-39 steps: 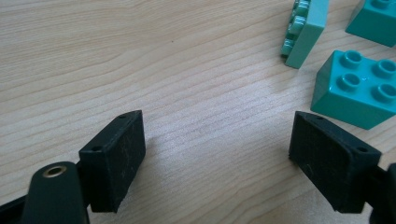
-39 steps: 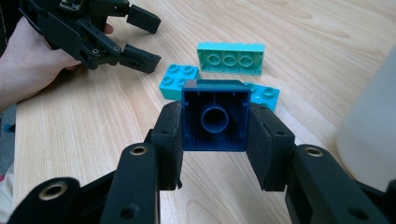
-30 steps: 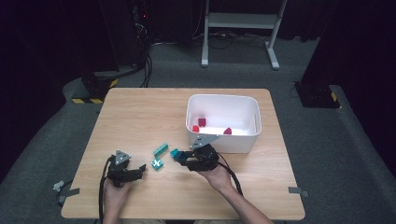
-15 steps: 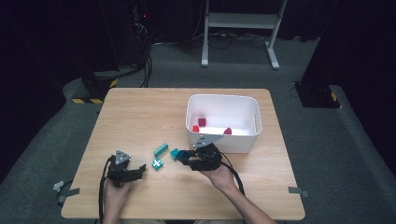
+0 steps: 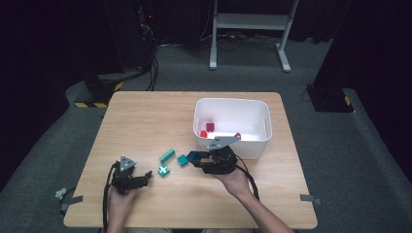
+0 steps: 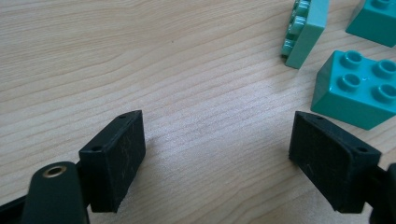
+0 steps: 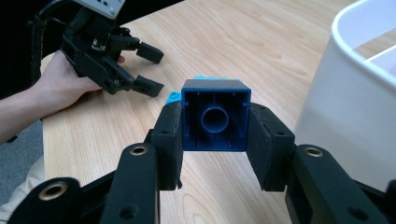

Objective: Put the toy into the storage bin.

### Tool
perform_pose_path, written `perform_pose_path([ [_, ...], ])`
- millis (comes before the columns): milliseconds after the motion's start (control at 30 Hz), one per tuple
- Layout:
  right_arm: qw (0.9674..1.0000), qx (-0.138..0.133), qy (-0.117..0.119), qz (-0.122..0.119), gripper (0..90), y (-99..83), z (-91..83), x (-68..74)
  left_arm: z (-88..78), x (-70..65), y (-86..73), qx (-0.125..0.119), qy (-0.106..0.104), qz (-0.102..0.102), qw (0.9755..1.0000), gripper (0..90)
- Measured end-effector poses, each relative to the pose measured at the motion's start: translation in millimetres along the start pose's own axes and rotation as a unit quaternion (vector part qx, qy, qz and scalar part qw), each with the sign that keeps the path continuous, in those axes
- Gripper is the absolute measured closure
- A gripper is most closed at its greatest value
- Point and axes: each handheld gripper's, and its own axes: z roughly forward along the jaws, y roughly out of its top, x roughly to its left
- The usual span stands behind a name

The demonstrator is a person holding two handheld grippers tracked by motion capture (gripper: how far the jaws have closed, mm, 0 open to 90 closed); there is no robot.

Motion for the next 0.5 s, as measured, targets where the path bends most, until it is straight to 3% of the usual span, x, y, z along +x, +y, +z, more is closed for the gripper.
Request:
perform_pose_path([
  [500,0.9992,-0.035,-0.019,0.006,59.3,14.8,-32.3,-13.0,0.0,0.0,0.0,0.000,0.000,0.000,1.0000,18.7],
])
